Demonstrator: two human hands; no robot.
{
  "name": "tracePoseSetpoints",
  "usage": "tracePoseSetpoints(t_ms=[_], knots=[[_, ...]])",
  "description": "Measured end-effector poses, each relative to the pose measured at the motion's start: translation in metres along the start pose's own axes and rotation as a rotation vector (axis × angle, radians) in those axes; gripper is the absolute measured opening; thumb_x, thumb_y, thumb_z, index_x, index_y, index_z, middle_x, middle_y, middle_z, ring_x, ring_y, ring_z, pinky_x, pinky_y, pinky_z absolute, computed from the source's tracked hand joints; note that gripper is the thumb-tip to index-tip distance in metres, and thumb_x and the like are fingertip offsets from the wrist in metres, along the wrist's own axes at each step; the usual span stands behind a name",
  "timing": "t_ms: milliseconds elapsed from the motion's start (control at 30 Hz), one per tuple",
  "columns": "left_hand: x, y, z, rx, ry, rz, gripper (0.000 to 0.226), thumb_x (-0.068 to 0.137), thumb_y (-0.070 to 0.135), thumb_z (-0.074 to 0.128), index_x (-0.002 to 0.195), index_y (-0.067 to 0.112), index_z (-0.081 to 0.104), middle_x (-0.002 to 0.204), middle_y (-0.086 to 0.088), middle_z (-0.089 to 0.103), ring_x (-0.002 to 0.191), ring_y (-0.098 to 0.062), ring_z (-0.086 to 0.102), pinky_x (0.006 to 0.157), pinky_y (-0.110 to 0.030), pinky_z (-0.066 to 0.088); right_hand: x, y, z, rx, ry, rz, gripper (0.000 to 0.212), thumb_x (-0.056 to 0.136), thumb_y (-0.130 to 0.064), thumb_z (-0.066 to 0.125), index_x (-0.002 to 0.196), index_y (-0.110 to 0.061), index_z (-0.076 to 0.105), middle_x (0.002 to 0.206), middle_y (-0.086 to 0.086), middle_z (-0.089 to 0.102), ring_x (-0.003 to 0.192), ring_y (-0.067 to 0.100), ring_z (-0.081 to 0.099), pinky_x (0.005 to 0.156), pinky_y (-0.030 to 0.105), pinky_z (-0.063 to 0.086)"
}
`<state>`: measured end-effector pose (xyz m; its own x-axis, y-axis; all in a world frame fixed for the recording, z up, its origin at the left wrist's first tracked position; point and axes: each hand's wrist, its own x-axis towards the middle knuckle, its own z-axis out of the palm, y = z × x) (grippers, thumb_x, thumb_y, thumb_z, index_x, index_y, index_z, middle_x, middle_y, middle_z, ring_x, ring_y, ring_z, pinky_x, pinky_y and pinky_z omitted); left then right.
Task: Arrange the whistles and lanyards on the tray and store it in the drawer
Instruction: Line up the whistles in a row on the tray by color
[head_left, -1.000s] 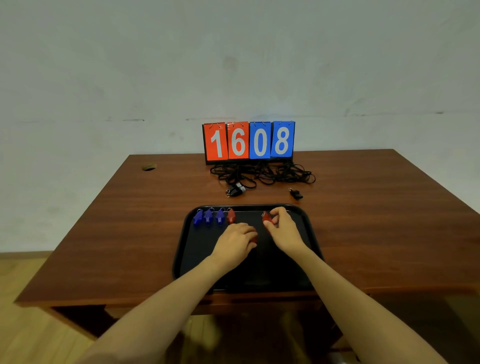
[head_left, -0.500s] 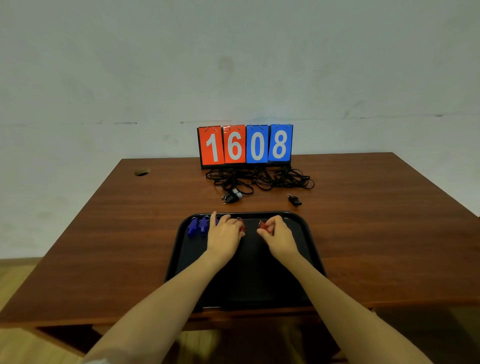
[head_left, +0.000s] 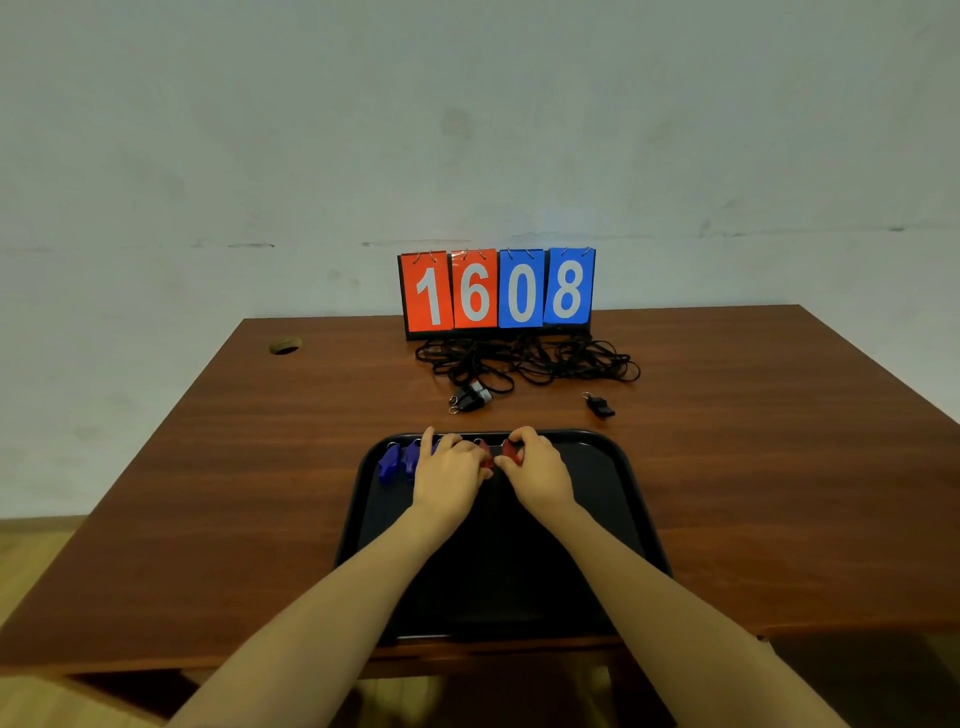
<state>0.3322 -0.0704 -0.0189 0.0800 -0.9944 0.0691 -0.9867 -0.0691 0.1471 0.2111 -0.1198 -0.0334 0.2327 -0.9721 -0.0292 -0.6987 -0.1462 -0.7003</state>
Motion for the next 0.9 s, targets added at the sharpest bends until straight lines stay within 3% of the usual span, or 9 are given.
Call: tracePoseSetpoints(t_ms=[200,433,600,733,900], knots=[[0.000,-0.002,0.002,0.000,0.030,0.028,0.027,0.095,0.029,0.048,0.117,0.021,0.063,0.124,0.002,0.062,0.130,-0.016,0.041,0.119,-0.039,0.000,0.002,-0.003,0.006,-0.120,0.027,-0.050,0.025,0.092,-0.032,0.057,0.111,-0.019,0.048,0.110,0.005,0.056,0.099,0.026,0.056,0.079,0.037,0.048],[0.001,-0.006,0.002,-0.013,0.034,0.043,0.028,0.095,0.025,0.048,0.118,0.019,0.062,0.125,0.001,0.061,0.126,-0.017,0.044,0.119,-0.035,0.003,0.003,0.000,0.001,-0.101,-0.038,-0.054,0.030,0.090,-0.039,0.058,0.109,-0.018,0.051,0.093,-0.006,0.049,0.098,0.021,0.055,0.074,0.032,0.045],[0.003,-0.006,0.004,0.012,0.034,0.051,0.027,0.095,0.028,0.050,0.117,0.019,0.063,0.124,0.000,0.062,0.126,-0.019,0.044,0.119,-0.035,0.004,0.001,0.007,-0.009,-0.147,-0.154,-0.120,0.048,0.085,-0.025,0.065,0.127,-0.017,0.043,0.101,-0.004,0.048,0.102,0.020,0.053,0.077,0.028,0.042],[0.003,-0.005,0.003,0.033,0.034,0.046,0.027,0.095,0.026,0.049,0.118,0.019,0.063,0.123,-0.001,0.062,0.126,-0.019,0.044,0.119,-0.035,0.005,0.001,0.008,-0.008,-0.174,-0.128,-0.117,0.037,0.089,-0.018,0.060,0.123,-0.016,0.047,0.104,-0.003,0.049,0.105,0.020,0.052,0.080,0.029,0.043],[0.004,-0.005,0.004,0.041,0.031,0.045,0.026,0.095,0.026,0.050,0.117,0.018,0.062,0.121,-0.001,0.063,0.125,-0.020,0.044,0.120,-0.037,0.007,0.000,0.005,-0.006,-0.233,-0.134,-0.156,0.048,0.092,-0.018,0.055,0.137,-0.019,0.039,0.129,0.006,0.050,0.121,0.024,0.046,0.094,0.034,0.044]])
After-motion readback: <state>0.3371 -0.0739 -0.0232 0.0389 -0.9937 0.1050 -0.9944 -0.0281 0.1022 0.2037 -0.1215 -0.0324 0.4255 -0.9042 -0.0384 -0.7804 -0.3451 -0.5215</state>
